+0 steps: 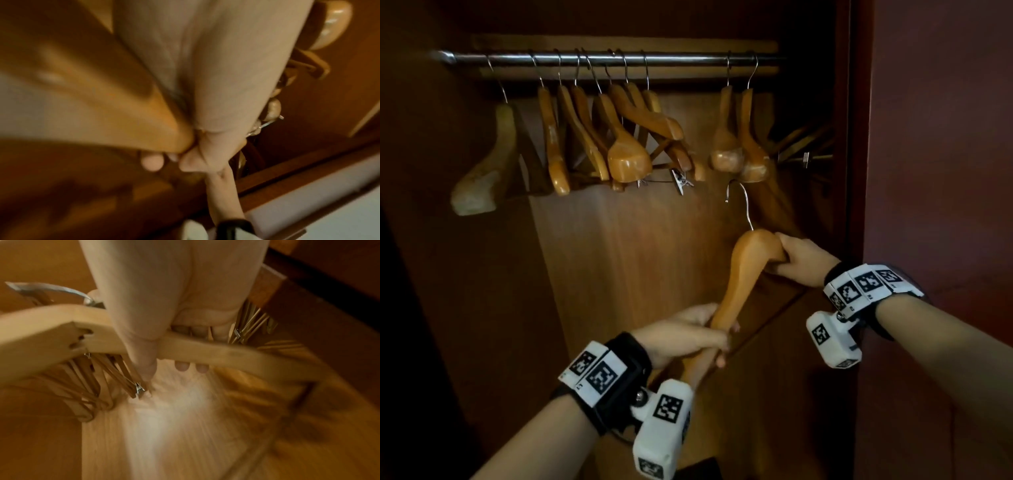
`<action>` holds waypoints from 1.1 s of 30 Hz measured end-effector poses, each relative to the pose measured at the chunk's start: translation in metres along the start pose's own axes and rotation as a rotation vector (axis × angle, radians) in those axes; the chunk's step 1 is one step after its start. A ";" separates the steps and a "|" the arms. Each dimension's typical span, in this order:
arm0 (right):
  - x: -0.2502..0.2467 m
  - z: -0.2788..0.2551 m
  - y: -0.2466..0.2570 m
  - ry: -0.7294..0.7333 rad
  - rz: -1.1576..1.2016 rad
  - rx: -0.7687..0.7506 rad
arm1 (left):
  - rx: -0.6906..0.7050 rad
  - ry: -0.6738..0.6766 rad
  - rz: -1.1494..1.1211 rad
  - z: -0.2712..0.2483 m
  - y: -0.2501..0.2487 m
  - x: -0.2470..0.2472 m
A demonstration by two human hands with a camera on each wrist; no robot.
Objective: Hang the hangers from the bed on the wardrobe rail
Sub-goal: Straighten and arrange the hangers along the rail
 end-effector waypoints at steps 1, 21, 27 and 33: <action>0.000 -0.001 -0.002 -0.011 -0.008 0.001 | 0.010 -0.063 0.135 0.002 -0.001 -0.014; 0.019 0.000 0.049 -0.022 0.004 -0.114 | -0.049 -0.588 0.959 -0.012 0.003 -0.125; 0.033 -0.005 0.036 0.114 -0.032 -0.055 | -0.090 -0.606 0.928 -0.017 0.010 -0.142; 0.039 -0.024 0.022 0.246 0.096 -0.013 | -0.122 -0.750 0.772 -0.024 0.021 -0.172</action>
Point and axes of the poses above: each hand's wrist, its own z-axis towards the middle knuckle, its own x-axis out of the palm, y = z × x, the point moved 7 cm from there along z, towards the middle knuckle, and after that the axes turned 13 degrees about x, right-handed, at the moved point
